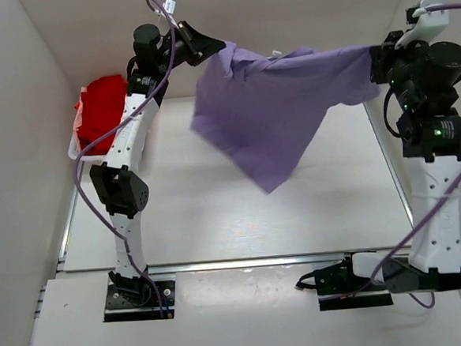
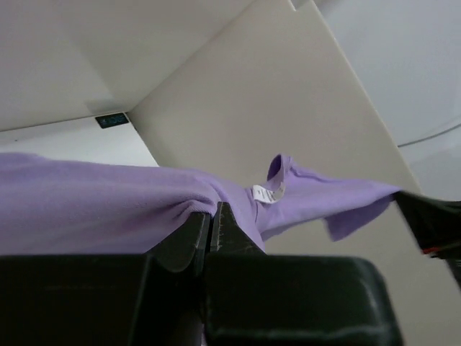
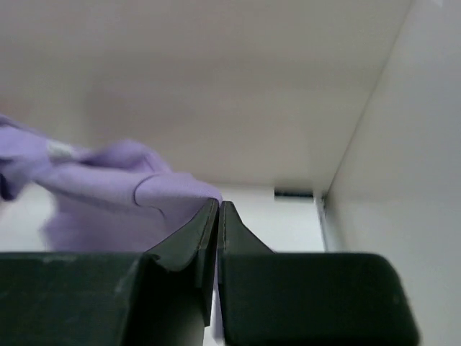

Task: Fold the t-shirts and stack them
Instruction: Flatten out the tshirt

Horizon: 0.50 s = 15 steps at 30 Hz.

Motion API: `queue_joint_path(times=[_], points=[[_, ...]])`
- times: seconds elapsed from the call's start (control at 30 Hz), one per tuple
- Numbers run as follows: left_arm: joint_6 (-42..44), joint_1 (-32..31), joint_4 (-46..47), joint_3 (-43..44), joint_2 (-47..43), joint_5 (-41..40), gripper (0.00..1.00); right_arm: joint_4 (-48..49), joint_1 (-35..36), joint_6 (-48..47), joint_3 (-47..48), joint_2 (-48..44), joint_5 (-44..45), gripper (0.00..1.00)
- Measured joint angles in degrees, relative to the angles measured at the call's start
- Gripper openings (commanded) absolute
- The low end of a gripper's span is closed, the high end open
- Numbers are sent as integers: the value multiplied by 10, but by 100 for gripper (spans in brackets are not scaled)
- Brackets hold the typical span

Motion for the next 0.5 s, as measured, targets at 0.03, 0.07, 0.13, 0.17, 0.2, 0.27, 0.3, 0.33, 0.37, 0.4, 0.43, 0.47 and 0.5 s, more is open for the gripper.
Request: queue_joint_path(times=[0.03, 0.07, 0.13, 0.17, 0.2, 0.27, 0.3, 0.33, 0.37, 0.4, 0.43, 0.47, 0.5], points=[[1, -4, 1, -13, -16, 1, 0, 0, 25, -17, 30, -1, 21, 0], [4, -7, 1, -14, -24, 1, 0, 3, 44, -29, 49, -5, 33, 0], [9, -11, 5, -15, -42, 5, 0, 13, 75, -46, 61, -23, 43, 0], [12, -12, 10, -16, -47, 9, 0, 16, 79, -50, 55, -34, 47, 1], [17, -13, 13, -20, -52, 10, 0, 17, 81, -51, 45, -40, 50, 0], [31, -13, 14, -34, -58, 8, 0, 21, 96, -51, 9, -64, 64, 0], [39, -13, 11, -45, -59, 5, 0, 21, 111, -51, -15, -75, 68, 0], [47, -10, 8, -60, -59, 0, 0, 23, 136, -51, -38, -82, 72, 0], [52, -8, 9, -85, -60, -8, 0, 21, 166, -50, -64, -85, 73, 0], [55, -3, 9, -117, -62, -16, 9, 24, 196, -49, -92, -85, 77, 0], [57, 5, 11, -153, -62, -24, 28, 21, 243, -48, -126, -83, 81, 0], [60, 15, 10, -188, -60, -30, 32, 16, 281, -46, -150, -78, 83, 0], [56, 28, 11, -227, -59, -34, 40, 13, 327, -44, -175, -66, 83, 0]])
